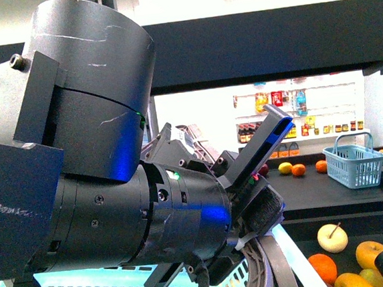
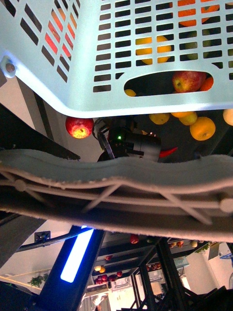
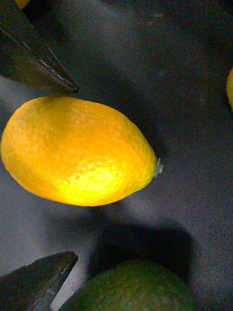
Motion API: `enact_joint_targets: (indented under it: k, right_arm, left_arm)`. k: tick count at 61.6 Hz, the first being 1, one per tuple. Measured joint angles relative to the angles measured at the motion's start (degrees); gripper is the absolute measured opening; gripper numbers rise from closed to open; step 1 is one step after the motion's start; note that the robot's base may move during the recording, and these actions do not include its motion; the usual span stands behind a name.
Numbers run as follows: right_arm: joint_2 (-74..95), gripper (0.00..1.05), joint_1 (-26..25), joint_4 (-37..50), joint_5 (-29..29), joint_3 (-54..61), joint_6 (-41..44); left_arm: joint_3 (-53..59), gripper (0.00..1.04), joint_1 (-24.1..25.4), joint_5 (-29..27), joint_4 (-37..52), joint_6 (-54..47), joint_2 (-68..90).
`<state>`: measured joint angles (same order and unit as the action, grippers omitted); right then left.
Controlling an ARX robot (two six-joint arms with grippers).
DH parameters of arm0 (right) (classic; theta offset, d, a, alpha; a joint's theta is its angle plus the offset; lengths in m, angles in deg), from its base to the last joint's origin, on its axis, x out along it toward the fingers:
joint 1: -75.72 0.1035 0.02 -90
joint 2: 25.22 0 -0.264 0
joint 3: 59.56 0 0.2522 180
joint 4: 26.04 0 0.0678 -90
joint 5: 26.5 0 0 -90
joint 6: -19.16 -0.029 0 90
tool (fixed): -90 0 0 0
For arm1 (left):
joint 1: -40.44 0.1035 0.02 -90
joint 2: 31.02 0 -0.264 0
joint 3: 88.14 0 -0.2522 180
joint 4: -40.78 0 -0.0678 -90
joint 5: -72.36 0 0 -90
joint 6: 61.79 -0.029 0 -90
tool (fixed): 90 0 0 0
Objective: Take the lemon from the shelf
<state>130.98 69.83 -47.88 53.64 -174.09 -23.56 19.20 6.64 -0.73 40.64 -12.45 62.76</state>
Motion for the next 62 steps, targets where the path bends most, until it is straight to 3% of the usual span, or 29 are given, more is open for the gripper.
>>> enact_joint_targets:
  k: [23, 42, 62]
  right_arm:
    - [4.3, 0.97, 0.0, -0.6, -0.3, -5.5, 0.0]
    - [5.0, 0.59, -0.1, 0.2, 0.8, -5.8, 0.2]
    - [-5.4, 0.54, -1.1, 13.8, -3.6, 7.7, 11.4]
  left_arm:
    - [0.0, 0.13, 0.0, 0.0, 0.0, 0.0, 0.0]
    - [0.0, 0.13, 0.0, 0.0, 0.0, 0.0, 0.0]
    - [0.0, 0.13, 0.0, 0.0, 0.0, 0.0, 0.0]
